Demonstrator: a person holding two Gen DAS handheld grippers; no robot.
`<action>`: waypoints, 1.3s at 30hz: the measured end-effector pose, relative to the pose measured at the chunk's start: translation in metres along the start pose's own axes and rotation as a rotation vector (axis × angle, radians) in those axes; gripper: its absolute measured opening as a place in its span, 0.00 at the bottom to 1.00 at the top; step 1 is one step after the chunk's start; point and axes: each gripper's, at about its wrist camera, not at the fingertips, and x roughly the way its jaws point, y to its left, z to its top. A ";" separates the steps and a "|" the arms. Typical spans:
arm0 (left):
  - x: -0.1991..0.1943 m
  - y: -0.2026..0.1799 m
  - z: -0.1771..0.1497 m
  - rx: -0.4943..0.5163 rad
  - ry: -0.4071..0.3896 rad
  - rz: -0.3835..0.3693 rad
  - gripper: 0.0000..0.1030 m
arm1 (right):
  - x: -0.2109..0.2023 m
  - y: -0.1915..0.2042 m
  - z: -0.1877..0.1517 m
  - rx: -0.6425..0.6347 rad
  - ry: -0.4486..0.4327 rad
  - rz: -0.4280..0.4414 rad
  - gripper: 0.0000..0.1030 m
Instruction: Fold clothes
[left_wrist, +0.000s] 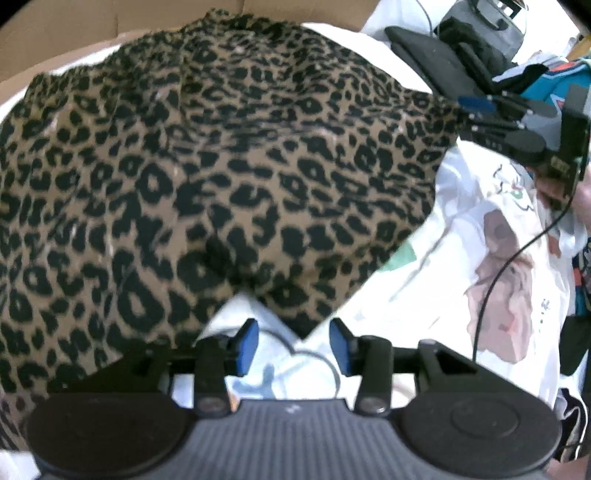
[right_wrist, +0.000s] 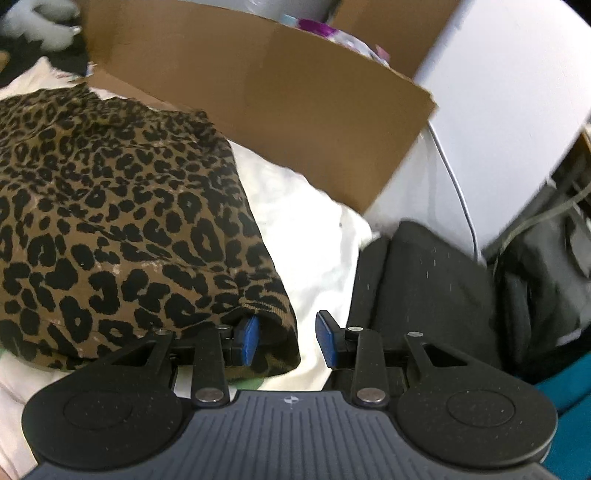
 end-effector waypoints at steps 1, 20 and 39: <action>0.001 0.000 -0.002 -0.006 0.004 0.003 0.45 | -0.001 0.001 0.001 -0.015 -0.011 0.005 0.39; 0.026 -0.010 -0.013 -0.090 -0.073 -0.004 0.49 | 0.011 -0.036 0.002 0.298 0.059 0.057 0.03; -0.041 -0.028 -0.021 0.025 -0.131 -0.126 0.03 | 0.004 -0.051 0.001 0.426 0.070 0.085 0.03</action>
